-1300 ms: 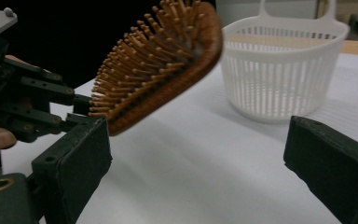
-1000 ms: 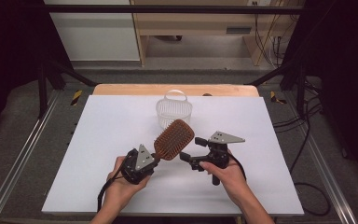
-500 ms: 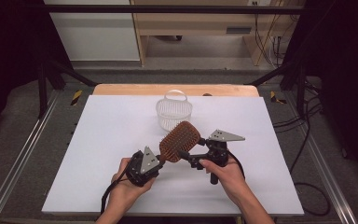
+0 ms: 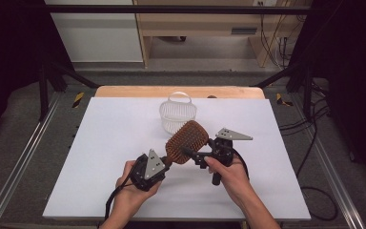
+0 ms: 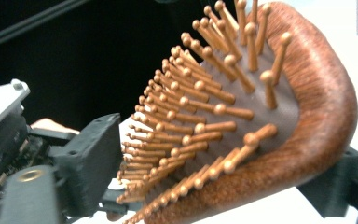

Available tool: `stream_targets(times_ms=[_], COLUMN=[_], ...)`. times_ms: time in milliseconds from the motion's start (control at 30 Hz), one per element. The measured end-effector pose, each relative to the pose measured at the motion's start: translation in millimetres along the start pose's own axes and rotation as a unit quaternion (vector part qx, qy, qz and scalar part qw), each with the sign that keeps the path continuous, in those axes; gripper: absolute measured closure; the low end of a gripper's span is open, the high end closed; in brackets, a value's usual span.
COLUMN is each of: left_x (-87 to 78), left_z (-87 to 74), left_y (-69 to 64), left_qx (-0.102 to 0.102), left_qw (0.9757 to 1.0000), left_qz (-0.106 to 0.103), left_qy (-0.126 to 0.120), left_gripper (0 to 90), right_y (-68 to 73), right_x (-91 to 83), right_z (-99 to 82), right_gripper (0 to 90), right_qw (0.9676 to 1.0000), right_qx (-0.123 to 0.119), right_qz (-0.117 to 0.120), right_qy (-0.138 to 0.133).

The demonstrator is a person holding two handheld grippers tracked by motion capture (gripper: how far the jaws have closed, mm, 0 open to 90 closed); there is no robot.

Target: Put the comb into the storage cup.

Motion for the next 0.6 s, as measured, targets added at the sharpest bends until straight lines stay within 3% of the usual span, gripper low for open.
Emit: stream_targets(times_ms=[200,600], left_x=[-1.9,-2.1], left_z=[2.9,3.8], left_y=[0.7,3.9], left_qx=[-0.003,-0.01], left_qw=[0.9999,0.9996], left_qz=[0.006,0.007], left_qy=[-0.014,-0.025], left_gripper=[72.8,72.8], right_y=[3.6,3.7], right_x=[-0.4,-0.6], right_z=[10.5,19.2], right_gripper=[24.8,32.4], right_qw=[0.9998,0.9984], right_qx=[-0.002,0.031], right_qz=[0.007,0.02], right_qy=[-0.018,-0.043])
Point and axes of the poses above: each handheld gripper's, and its own axes: x roughly forward along the jaws, z roughly out of its top, y roughly to its left, the point moved 6 cm from there along x, roughly forward along the jaws, and after that the axes turned 1 degree about y, right-handed, at the moved point
